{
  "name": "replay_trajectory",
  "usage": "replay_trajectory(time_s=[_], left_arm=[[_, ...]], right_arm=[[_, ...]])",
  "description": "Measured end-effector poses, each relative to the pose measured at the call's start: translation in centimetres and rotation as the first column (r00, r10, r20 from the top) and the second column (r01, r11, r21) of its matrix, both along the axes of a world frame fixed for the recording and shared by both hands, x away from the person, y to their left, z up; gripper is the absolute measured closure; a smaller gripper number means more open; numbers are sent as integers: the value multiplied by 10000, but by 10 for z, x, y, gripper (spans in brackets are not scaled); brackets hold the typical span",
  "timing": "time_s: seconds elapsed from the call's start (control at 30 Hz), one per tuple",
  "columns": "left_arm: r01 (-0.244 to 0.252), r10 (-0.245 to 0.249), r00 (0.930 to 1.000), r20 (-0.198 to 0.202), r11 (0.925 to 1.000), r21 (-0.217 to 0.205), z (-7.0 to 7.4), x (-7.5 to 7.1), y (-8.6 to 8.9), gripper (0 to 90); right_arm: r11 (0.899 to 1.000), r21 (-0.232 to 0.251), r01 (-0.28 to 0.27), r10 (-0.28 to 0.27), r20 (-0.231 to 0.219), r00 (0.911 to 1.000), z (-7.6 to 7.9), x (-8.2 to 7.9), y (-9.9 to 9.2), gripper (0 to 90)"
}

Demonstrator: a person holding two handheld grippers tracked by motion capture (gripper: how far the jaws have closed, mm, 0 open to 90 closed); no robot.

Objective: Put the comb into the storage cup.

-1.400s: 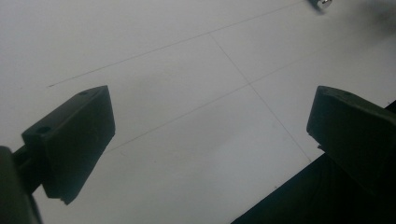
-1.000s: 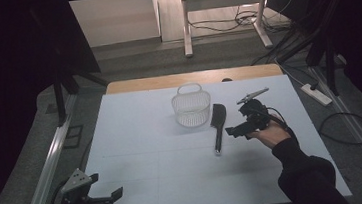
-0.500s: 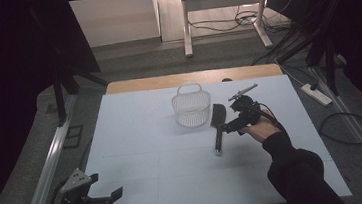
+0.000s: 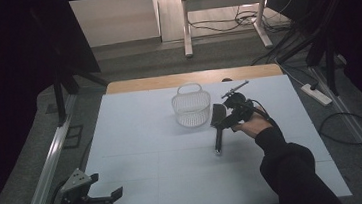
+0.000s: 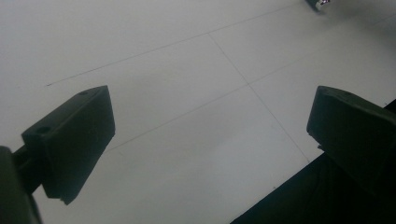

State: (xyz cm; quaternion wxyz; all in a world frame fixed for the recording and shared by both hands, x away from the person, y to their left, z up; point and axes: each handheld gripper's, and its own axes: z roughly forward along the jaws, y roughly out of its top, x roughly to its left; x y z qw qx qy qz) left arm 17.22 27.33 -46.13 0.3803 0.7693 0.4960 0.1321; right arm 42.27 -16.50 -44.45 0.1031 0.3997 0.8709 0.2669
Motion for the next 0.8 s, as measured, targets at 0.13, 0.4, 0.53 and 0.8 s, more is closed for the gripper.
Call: replay_trajectory(time_s=[0.13, 0.4, 0.53, 0.8], left_arm=[[3, -3, 10000, -3, 10000, -4, 0, 0, 0, 19], [13, -13, 10000, -19, 10000, -11, 0, 0, 0, 19], [14, -15, 10000, -16, 10000, -14, 0, 0, 0, 19], [27, -27, 10000, -26, 10000, 0, 0, 0, 0, 19]], right_arm=[[10000, -43, -73, 73, -41, 10000, -1, 4, 5, 0], [9994, -256, -235, 234, -54, 9997, -4, 11, 14, 0], [9991, -321, -272, 271, -44, 9996, -6, 14, 17, 10], [9989, -230, -401, 395, -262, 9989, -7, 16, 18, 421]])
